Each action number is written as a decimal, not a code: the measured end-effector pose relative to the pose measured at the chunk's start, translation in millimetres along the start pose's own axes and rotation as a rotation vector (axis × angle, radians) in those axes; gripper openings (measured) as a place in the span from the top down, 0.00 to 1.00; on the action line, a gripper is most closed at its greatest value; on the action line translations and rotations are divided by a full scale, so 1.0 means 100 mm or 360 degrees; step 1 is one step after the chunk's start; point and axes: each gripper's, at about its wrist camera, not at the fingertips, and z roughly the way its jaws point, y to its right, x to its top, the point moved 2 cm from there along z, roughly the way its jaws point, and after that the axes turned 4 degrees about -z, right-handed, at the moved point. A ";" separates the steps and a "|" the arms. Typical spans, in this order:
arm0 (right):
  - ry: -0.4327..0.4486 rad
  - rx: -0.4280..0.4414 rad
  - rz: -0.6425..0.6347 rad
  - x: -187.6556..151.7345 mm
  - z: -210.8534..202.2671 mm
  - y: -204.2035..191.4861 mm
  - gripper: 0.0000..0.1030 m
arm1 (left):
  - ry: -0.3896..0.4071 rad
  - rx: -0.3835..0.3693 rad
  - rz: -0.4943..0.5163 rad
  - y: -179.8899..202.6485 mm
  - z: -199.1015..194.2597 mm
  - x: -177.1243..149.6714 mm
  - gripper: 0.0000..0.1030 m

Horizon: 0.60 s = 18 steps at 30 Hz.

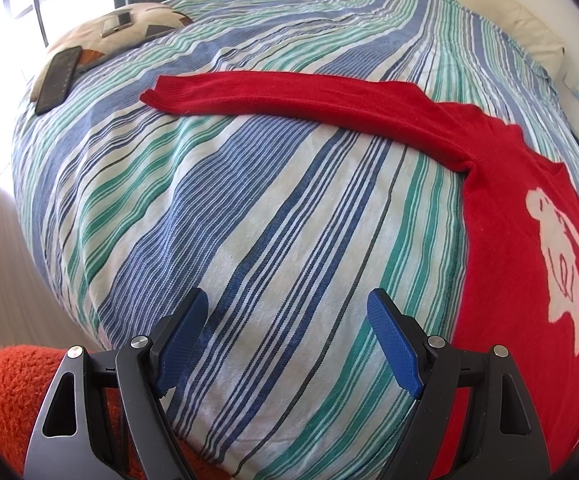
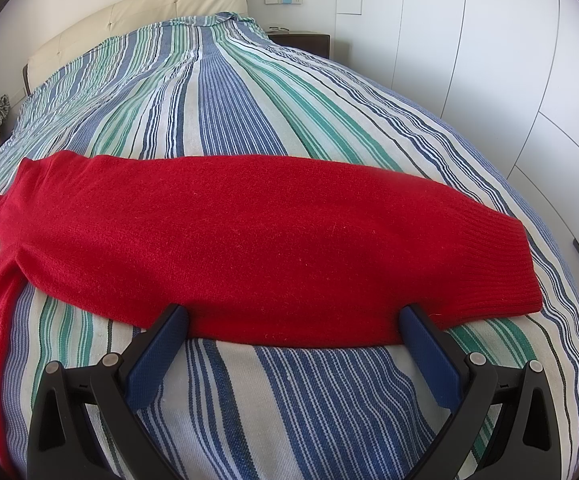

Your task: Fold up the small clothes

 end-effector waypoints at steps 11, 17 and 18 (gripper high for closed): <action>0.0000 0.0000 0.0000 0.00 0.00 0.00 0.00 | 0.0001 0.0000 -0.0006 0.00 0.00 0.01 0.19; 0.0000 0.0001 0.0000 0.00 0.00 0.00 0.00 | 0.0005 -0.0004 -0.0010 0.00 -0.01 0.01 0.19; 0.0000 0.0001 0.0000 0.00 0.00 0.00 0.00 | 0.0005 -0.0004 -0.0010 0.00 -0.01 0.01 0.19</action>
